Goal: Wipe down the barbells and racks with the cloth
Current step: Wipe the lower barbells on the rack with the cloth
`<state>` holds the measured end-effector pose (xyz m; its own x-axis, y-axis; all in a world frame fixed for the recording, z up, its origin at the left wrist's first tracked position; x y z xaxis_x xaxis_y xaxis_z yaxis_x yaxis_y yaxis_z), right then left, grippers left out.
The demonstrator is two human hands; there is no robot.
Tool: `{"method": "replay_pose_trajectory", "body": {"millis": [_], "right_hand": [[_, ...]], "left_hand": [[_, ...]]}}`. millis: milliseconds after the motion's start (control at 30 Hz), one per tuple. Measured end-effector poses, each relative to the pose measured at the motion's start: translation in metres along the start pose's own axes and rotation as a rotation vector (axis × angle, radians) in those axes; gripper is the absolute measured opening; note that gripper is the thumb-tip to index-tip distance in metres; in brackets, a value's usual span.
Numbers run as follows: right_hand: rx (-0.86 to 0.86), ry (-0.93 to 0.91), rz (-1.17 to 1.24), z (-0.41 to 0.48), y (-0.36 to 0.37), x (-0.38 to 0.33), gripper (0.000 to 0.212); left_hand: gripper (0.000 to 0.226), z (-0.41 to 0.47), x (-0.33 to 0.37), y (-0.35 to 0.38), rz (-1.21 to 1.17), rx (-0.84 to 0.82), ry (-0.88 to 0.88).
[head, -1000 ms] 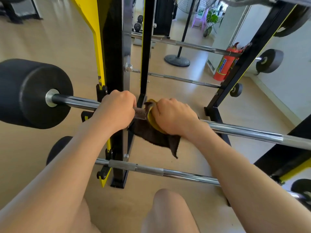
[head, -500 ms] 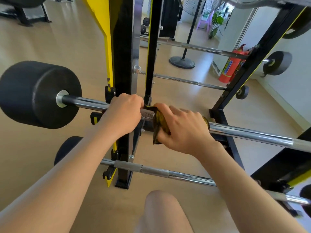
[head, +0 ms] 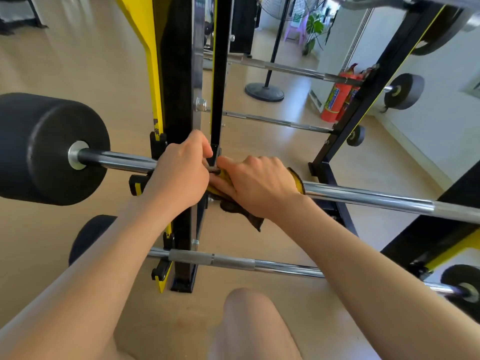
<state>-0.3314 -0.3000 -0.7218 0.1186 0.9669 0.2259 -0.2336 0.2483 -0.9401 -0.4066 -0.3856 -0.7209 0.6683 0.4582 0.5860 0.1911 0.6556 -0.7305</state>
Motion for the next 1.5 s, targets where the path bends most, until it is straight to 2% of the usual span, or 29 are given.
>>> {"method": "replay_pose_trajectory", "body": {"millis": [100, 200, 267, 333, 367, 433, 467, 567, 633, 733, 833, 933, 1033, 1100, 1167, 1233, 1267, 1367, 1500], "right_hand": [[-0.039, 0.081, 0.104, 0.006, 0.003, 0.010, 0.054], [-0.012, 0.321, 0.188, 0.006, 0.005, 0.027, 0.045], [-0.175, 0.501, 0.313, 0.011, 0.024, 0.046, 0.032], [-0.386, 0.561, 0.431, 0.022, 0.038, 0.048, 0.020], [-0.414, 0.540, 0.460, 0.031, 0.037, 0.044, 0.019], [-0.298, 0.510, 0.497, 0.046, 0.027, 0.024, 0.019], [-0.195, 0.484, 0.455, 0.047, 0.020, 0.007, 0.016], [0.175, 0.302, 0.126, 0.031, -0.001, -0.066, 0.018], [0.299, 0.164, 0.080, 0.022, 0.001, -0.078, 0.027], [0.200, -0.017, -0.044, 0.018, 0.014, -0.069, 0.038], [0.179, -0.037, -0.070, 0.023, 0.004, -0.065, 0.032], [0.124, 0.080, 0.039, 0.045, -0.003, -0.054, 0.045], [0.050, 0.233, 0.174, 0.055, 0.004, -0.039, 0.028], [-0.009, 0.394, 0.296, 0.053, 0.010, -0.029, 0.027], [0.058, 0.469, 0.287, 0.039, 0.003, -0.038, 0.028], [0.219, 0.359, 0.155, 0.018, -0.007, -0.062, 0.029], [0.233, 0.289, 0.115, 0.007, -0.001, -0.073, 0.037], [0.168, 0.148, 0.041, -0.005, 0.018, -0.082, 0.066], [0.088, 0.057, -0.036, 0.013, 0.014, -0.097, 0.062]], "left_hand": [[0.022, -0.001, 0.004, -0.003, -0.027, 0.061, 0.004], [0.024, -0.002, 0.003, -0.005, -0.041, 0.071, 0.020], [0.026, -0.003, 0.002, -0.008, -0.049, 0.075, 0.036], [0.023, -0.006, 0.008, -0.019, -0.063, 0.132, 0.078], [0.021, -0.008, 0.013, -0.026, -0.046, 0.168, 0.116], [0.019, -0.011, 0.021, -0.041, 0.044, 0.234, 0.188], [0.019, -0.012, 0.021, -0.049, 0.084, 0.269, 0.194], [0.025, -0.015, 0.003, -0.071, 0.104, 0.375, 0.117], [0.022, -0.013, -0.011, -0.072, 0.073, 0.383, 0.066], [0.021, -0.010, -0.027, -0.067, 0.011, 0.370, 0.009], [0.027, -0.011, -0.040, -0.073, -0.072, 0.391, -0.056], [0.030, -0.013, -0.050, -0.077, -0.138, 0.401, -0.113], [0.029, -0.015, -0.059, -0.077, -0.145, 0.393, -0.169], [0.026, -0.016, -0.064, -0.079, -0.147, 0.392, -0.208], [0.024, -0.017, -0.066, -0.081, -0.139, 0.394, -0.226], [0.021, -0.016, -0.064, -0.080, -0.133, 0.397, -0.226], [0.020, -0.016, -0.062, -0.080, -0.126, 0.401, -0.223], [0.019, -0.017, -0.052, -0.082, -0.097, 0.437, -0.201], [0.023, -0.019, -0.034, -0.085, -0.034, 0.529, -0.178]]}}
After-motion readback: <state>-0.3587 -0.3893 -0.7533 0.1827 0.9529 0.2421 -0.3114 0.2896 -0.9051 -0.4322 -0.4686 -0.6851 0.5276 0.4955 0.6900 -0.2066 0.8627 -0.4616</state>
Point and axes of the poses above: each hand's wrist, its own z-axis towards the middle knuckle, its own y-axis out of the palm, x = y × z, the point moved 10 cm from there along z, towards the middle knuckle, and after that the axes turned 2 degrees about -z, right-handed, at the moved point
